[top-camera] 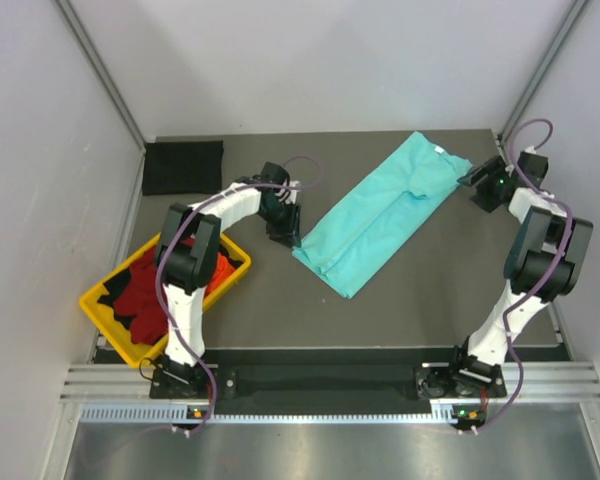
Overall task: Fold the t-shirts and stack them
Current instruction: Fold the tshirt
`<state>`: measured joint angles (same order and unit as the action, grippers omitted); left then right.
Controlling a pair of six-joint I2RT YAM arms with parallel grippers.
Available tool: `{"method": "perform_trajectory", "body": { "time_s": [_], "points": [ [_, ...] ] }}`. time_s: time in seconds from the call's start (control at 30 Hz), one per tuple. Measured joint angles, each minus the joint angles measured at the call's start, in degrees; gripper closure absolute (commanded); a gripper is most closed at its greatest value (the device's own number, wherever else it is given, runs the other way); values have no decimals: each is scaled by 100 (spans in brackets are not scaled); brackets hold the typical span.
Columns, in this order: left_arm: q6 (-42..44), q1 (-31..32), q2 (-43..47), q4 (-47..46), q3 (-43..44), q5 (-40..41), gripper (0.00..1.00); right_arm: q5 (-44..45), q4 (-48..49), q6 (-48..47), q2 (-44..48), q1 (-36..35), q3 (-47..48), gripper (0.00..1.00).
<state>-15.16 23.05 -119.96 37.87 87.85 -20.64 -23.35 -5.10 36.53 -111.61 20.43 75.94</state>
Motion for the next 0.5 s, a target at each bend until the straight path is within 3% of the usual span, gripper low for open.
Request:
{"method": "perform_trajectory", "body": {
  "time_s": [0.13, 0.5],
  "points": [
    [-103, 96, 101, -59, -260, 57, 99, 13, -190, -55, 407, -2, -420, 34],
    [-737, 621, 1405, -476, -2074, 638, 100, 11, -627, -636, 1528, -39, -1539, 46]
  ]
}}
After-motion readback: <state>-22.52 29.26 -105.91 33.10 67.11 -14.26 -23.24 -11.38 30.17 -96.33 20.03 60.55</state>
